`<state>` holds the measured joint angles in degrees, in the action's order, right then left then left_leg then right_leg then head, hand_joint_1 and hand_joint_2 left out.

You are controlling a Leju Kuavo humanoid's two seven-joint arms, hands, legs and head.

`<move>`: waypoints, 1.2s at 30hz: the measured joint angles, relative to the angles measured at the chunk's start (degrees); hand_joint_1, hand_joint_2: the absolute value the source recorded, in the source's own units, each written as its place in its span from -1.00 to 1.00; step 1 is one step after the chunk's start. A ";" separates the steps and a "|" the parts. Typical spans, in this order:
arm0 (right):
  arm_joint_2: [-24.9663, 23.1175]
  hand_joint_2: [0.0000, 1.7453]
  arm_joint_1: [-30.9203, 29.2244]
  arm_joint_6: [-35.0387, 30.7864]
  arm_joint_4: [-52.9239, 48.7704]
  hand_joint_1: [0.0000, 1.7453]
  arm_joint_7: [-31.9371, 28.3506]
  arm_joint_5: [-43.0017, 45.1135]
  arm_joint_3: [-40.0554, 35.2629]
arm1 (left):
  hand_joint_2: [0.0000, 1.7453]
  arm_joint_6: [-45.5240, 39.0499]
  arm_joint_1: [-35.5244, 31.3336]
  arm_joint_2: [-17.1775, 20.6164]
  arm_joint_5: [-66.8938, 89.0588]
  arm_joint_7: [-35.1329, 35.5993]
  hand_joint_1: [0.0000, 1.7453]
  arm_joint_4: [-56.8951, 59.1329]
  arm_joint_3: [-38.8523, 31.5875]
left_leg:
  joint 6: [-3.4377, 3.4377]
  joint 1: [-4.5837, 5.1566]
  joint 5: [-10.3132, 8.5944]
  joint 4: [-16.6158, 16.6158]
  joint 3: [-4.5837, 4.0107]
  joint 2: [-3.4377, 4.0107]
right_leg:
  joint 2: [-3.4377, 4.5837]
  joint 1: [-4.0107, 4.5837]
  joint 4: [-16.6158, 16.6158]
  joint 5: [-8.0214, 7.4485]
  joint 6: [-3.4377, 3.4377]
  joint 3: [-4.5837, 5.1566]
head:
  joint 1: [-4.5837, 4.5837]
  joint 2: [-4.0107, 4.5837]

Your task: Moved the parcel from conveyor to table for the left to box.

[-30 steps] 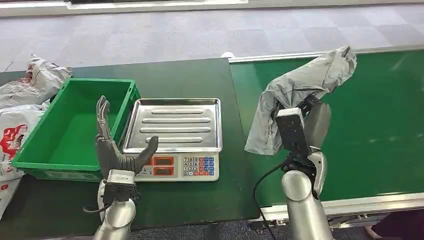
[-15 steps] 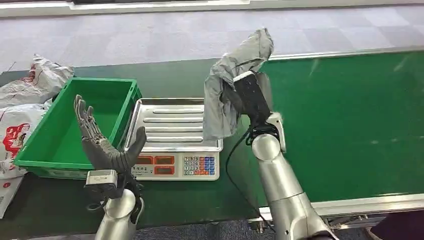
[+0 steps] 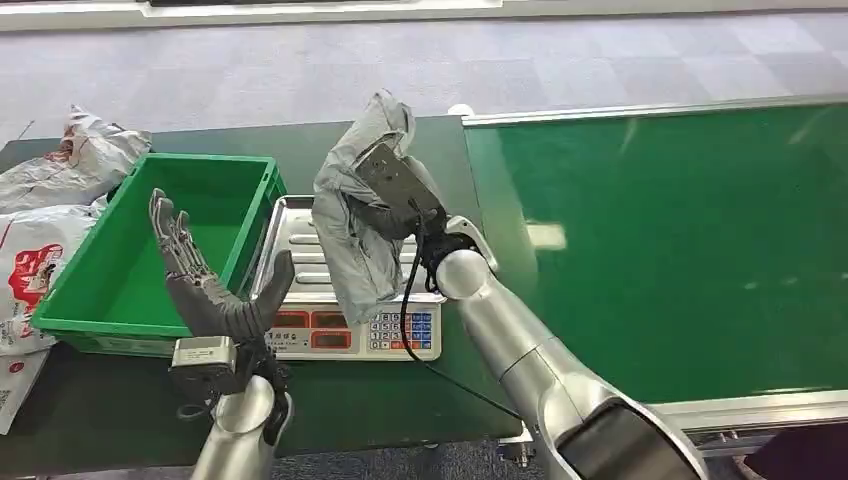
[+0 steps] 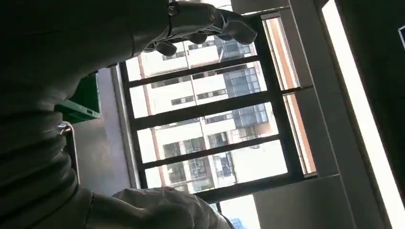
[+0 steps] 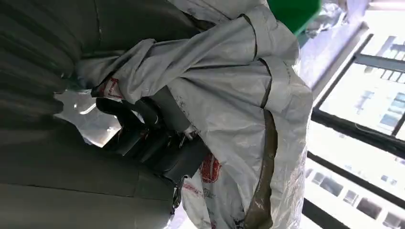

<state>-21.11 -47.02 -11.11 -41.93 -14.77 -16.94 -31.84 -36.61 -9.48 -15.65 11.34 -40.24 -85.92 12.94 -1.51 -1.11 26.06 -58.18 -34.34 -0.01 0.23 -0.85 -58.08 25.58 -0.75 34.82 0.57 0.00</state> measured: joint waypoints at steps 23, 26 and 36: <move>0.00 1.00 -1.90 -12.50 5.99 -1.00 0.65 0.75 -4.11 | 1.00 1.22 -0.87 0.02 1.88 0.15 -1.00 0.96 0.39 | 0.00 0.00 0.00 0.00 0.00 -0.02 | 0.00 0.00 0.00 0.00 0.00 0.01 | 0.00 0.00; 0.02 1.00 -1.71 -16.24 5.99 -1.00 -0.07 -1.07 -3.96 | 1.00 1.22 -0.60 0.02 2.03 0.15 -1.00 0.98 0.39 | 0.00 0.00 0.00 -0.01 0.00 -0.02 | 0.00 0.00 0.00 0.00 0.00 0.01 | 0.00 0.00; 0.07 1.00 0.19 -10.97 6.04 -1.00 0.63 -9.35 3.74 | 1.00 2.47 -0.68 0.02 3.04 0.15 -1.00 2.21 0.66 | 0.00 0.01 0.00 -0.01 0.01 -0.01 | 0.00 -0.01 0.00 0.00 0.00 0.02 | 0.00 0.00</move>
<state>-21.05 -46.83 -22.07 -35.89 -14.14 -26.30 -28.11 -34.14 -10.16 -15.63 14.38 -40.09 -83.71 13.60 -1.52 -1.10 26.06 -58.19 -34.34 -0.03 0.23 -0.86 -58.07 25.58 -0.75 34.84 0.57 0.00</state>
